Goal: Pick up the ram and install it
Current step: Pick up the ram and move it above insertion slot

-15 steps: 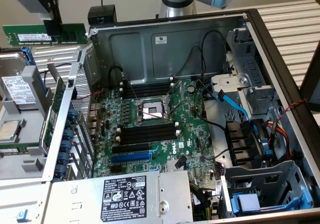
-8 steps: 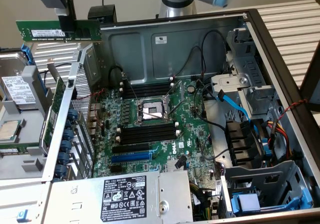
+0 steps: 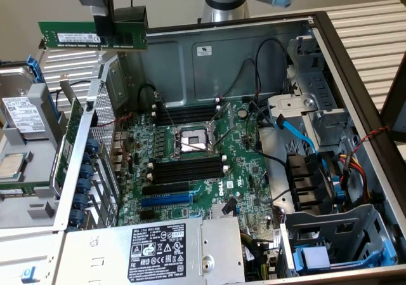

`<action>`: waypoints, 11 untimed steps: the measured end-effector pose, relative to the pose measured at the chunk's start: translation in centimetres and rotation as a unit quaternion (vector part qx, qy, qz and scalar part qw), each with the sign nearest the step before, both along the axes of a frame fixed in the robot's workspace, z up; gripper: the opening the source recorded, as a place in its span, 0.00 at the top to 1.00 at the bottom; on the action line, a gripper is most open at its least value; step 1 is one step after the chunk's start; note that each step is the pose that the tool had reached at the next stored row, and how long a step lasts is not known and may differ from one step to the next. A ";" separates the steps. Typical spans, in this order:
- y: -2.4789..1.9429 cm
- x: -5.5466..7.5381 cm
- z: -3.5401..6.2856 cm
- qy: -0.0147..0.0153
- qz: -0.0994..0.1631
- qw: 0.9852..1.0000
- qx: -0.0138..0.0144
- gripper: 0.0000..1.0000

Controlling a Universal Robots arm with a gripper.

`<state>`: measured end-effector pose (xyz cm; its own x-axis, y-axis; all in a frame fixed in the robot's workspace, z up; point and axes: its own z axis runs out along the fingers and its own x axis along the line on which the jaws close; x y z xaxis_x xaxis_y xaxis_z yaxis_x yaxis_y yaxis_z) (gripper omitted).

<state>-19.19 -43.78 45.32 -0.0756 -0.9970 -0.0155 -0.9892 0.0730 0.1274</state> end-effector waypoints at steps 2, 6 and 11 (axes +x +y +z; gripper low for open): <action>0.00 0.7 0.01 0.003 0.000 1.000 0.000 0.87; 0.00 2.3 0.00 0.007 0.001 1.000 0.000 0.87; 0.00 4.5 0.00 0.011 0.002 1.000 0.000 0.87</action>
<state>-14.70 -43.78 45.31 -0.0711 -0.9974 -0.0138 -0.9863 0.0682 0.1500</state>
